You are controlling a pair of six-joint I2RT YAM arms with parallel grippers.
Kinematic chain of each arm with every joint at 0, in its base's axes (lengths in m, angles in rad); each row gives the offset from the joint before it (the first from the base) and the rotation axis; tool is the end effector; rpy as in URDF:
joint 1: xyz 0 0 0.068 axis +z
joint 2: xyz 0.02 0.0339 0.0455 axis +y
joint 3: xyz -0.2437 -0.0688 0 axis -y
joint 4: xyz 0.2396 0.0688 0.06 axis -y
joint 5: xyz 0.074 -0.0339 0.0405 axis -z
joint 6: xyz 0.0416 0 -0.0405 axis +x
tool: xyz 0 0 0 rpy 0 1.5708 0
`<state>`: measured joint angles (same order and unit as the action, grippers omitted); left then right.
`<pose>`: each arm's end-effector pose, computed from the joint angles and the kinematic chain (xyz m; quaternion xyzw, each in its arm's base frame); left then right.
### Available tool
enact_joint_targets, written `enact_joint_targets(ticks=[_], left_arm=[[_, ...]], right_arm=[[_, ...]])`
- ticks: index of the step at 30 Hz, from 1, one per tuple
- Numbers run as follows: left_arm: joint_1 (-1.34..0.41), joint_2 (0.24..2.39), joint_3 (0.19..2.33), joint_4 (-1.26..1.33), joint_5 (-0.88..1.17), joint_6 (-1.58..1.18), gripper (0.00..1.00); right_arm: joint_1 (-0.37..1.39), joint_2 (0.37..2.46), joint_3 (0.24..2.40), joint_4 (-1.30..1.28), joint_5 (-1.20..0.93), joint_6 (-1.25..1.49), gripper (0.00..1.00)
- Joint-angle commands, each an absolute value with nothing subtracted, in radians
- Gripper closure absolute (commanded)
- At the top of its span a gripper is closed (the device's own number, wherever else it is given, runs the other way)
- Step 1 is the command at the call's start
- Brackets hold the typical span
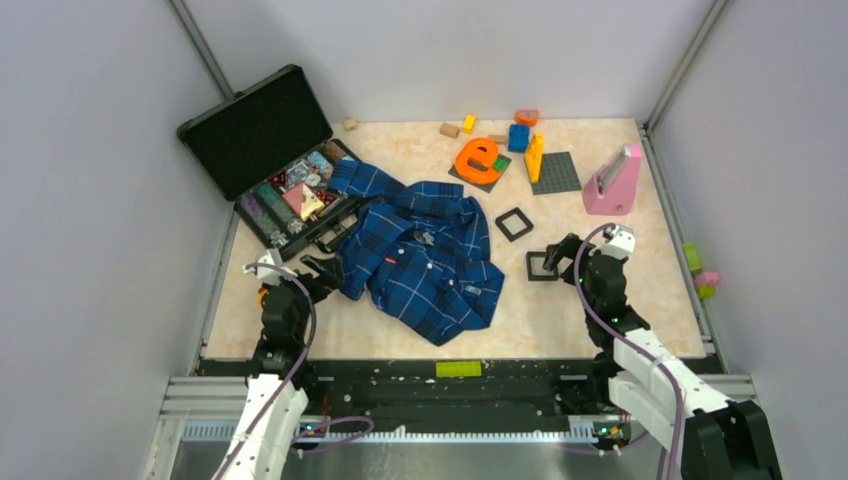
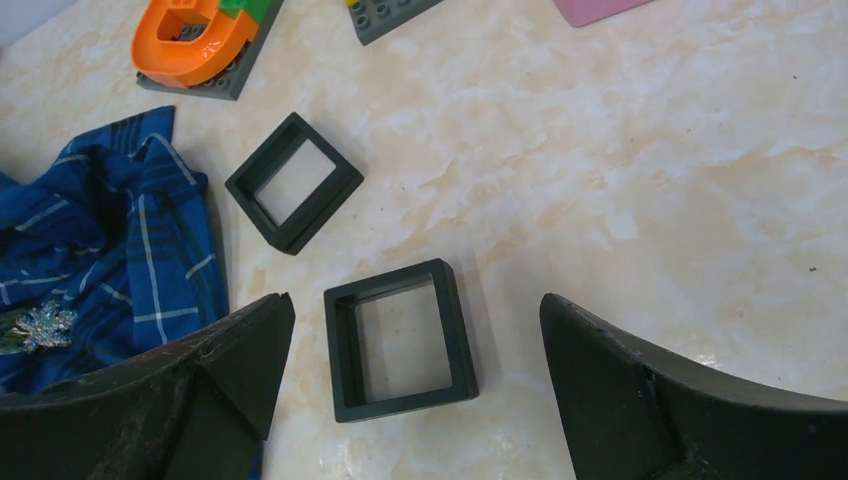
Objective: Remove the brooch from the garment
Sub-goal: Adjust the clothes at the center of the board.
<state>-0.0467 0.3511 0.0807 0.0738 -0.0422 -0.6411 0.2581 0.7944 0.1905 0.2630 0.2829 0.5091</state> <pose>0.1513 -0.0053 0.1686 -0.2391 0.7351 -0.1985 0.6025 0.1847 0.0367 0.1626 0.1819 0.7921 0.1070 0.5727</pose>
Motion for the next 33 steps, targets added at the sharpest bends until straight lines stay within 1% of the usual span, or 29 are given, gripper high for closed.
enact_joint_targets(ticks=[1, 4, 9, 15, 16, 20, 24, 26, 28, 29, 33], left_arm=[[-0.046, 0.362, 0.111, 0.080, -0.083, -0.638, 0.01], [-0.046, 0.365, 0.109, 0.083, -0.070, -0.636, 0.01], [-0.046, 0.365, 0.092, 0.130, 0.053, -0.630, 0.01], [-0.046, 0.355, 0.110, 0.043, -0.053, -0.695, 0.01], [-0.046, 0.350, 0.108, 0.044, -0.038, -0.690, 0.01], [-0.046, 0.340, 0.088, 0.136, 0.166, -0.637, 0.01], [-0.053, 0.384, 0.091, 0.199, 0.228, -0.608, 0.01], [-0.076, 0.422, 0.087, 0.258, 0.269, -0.604, 0.01], [-0.125, 0.461, 0.102, 0.287, 0.281, -0.586, 0.01], [-0.156, 0.476, 0.110, 0.288, 0.271, -0.570, 0.01], [-0.320, 0.521, 0.164, 0.279, 0.148, -0.537, 0.02]], right_arm=[[0.260, 0.792, 0.247, 0.293, 0.292, 0.510, 0.04], [0.259, 0.794, 0.225, 0.320, 0.286, 0.523, 0.04], [0.261, 0.771, 0.217, 0.318, 0.277, 0.525, 0.04], [0.260, 0.769, 0.194, 0.363, 0.280, 0.516, 0.05], [0.260, 0.772, 0.196, 0.362, 0.279, 0.515, 0.05], [0.261, 0.780, 0.243, 0.291, 0.228, 0.520, 0.05], [0.262, 0.807, 0.240, 0.349, 0.093, 0.499, 0.05], [0.277, 0.852, 0.244, 0.419, -0.031, 0.474, 0.09], [0.318, 0.910, 0.275, 0.445, -0.091, 0.444, 0.10], [0.344, 0.939, 0.289, 0.450, -0.109, 0.422, 0.11], [0.436, 1.028, 0.328, 0.470, -0.118, 0.367, 0.12]])
